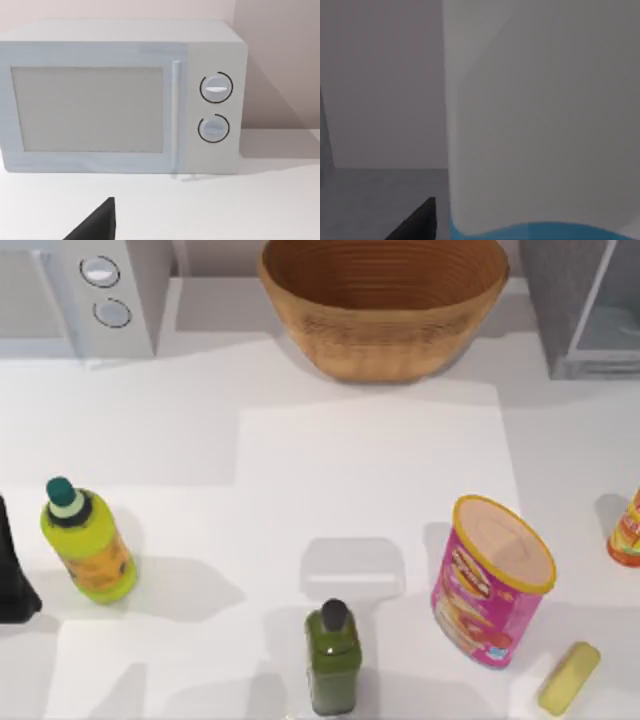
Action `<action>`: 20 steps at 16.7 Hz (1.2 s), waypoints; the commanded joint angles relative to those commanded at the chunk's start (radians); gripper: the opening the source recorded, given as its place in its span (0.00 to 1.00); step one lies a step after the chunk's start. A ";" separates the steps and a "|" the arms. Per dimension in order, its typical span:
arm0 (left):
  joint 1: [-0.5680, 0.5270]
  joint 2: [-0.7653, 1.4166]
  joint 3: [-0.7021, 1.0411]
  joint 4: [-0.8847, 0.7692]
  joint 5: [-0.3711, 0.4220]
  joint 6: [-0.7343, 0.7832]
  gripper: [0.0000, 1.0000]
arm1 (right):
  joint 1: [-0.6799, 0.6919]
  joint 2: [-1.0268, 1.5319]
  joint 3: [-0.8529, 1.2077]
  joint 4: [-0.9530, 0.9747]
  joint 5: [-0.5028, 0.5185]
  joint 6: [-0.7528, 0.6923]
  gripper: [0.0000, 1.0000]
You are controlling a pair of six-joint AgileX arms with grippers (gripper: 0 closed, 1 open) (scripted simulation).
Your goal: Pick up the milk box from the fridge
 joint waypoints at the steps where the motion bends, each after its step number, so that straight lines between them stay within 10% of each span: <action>1: 0.000 0.000 0.000 0.000 0.000 0.000 1.00 | 0.000 0.000 0.000 0.000 0.000 0.000 0.85; 12: 0.000 0.000 0.000 0.000 0.000 0.000 1.00 | 0.000 0.000 0.000 0.000 0.000 0.000 0.02; 20: 0.000 0.000 0.000 0.000 0.000 0.000 1.00 | 0.000 0.000 0.000 0.000 0.000 0.000 0.00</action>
